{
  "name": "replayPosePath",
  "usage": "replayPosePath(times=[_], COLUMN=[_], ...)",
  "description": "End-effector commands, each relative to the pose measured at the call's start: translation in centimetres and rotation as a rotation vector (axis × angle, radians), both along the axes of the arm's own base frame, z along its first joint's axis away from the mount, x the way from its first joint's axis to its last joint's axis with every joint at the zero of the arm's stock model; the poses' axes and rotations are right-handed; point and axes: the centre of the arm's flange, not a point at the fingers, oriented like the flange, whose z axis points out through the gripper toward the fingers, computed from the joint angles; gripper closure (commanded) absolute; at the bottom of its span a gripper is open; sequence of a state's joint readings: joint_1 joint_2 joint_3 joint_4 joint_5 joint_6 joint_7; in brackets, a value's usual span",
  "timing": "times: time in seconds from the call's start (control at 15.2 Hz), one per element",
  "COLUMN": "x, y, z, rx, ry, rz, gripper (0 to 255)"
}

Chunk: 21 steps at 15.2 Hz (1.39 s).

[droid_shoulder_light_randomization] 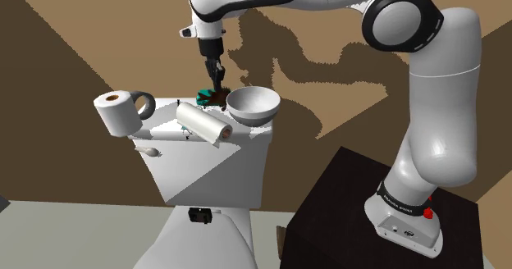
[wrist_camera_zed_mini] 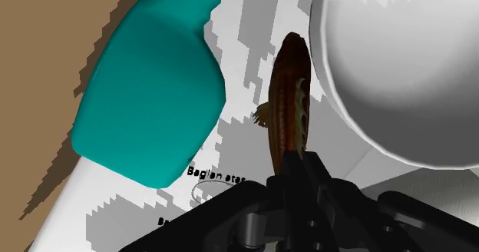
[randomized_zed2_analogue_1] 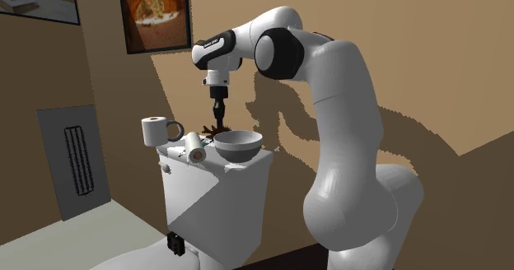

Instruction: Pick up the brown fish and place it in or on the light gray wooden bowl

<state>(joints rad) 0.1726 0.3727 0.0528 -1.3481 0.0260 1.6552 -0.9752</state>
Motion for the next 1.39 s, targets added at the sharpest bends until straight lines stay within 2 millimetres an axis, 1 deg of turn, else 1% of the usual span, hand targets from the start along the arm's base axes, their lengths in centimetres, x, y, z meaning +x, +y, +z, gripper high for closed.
replayPosePath(times=[0.0,1.25,1.32], x=[0.1,0.1,0.1], y=[0.0,0.0,0.0], z=[1.0,11.1,11.2], rx=[0.000,0.000,0.000], ry=[0.001,0.001,0.001], rz=[0.000,0.000,0.000], gripper=[255,255,255])
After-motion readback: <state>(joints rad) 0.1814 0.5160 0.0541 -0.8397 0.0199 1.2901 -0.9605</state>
